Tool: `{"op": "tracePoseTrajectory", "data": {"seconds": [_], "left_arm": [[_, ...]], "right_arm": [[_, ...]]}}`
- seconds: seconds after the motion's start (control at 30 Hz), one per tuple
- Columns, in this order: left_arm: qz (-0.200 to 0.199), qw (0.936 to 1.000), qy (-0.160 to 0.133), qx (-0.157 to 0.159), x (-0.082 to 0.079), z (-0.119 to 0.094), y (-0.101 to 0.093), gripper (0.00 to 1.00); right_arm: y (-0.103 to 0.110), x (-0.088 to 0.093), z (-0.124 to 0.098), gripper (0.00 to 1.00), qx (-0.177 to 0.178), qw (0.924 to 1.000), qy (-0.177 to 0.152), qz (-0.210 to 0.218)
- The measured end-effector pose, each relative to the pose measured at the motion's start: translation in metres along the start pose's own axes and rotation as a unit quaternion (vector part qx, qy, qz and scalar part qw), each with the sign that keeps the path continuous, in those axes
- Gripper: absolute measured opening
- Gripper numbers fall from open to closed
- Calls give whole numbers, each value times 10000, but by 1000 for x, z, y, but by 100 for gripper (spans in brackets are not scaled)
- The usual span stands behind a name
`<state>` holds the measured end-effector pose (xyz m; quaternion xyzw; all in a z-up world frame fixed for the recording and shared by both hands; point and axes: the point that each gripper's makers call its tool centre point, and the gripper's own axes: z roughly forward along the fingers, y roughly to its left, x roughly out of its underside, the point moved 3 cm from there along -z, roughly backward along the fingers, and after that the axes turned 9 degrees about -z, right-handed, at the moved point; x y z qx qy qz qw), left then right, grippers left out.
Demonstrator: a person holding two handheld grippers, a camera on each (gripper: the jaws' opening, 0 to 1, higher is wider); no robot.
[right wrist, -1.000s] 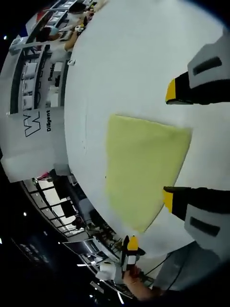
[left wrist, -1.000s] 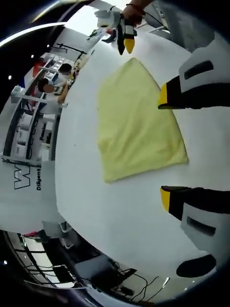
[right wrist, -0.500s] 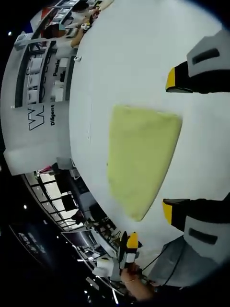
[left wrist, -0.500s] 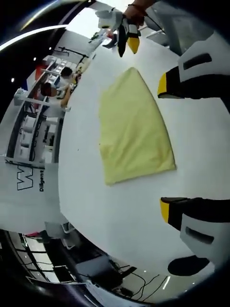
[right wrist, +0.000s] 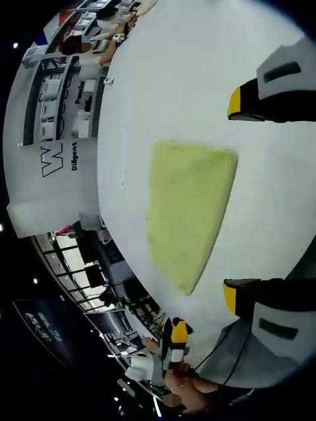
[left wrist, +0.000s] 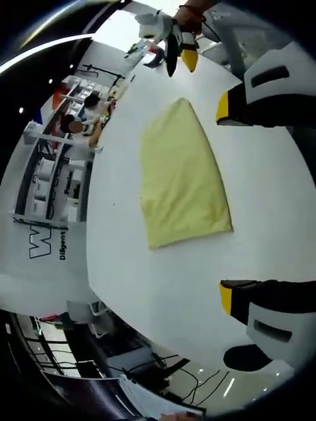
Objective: Fold the garment on the visible template until the final outline fits inside the template.
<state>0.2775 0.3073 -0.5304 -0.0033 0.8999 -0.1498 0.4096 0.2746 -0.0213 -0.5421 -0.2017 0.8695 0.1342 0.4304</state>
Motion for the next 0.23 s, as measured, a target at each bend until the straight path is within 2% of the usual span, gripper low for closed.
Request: {"op": "tracePoseTrajectory", "data": {"seconds": [0.23], "left_arm": [[-26, 9999, 37, 98, 5, -2, -1, 99]], "right_arm": [[0, 4, -7, 98, 43, 9998, -54, 187]]}}
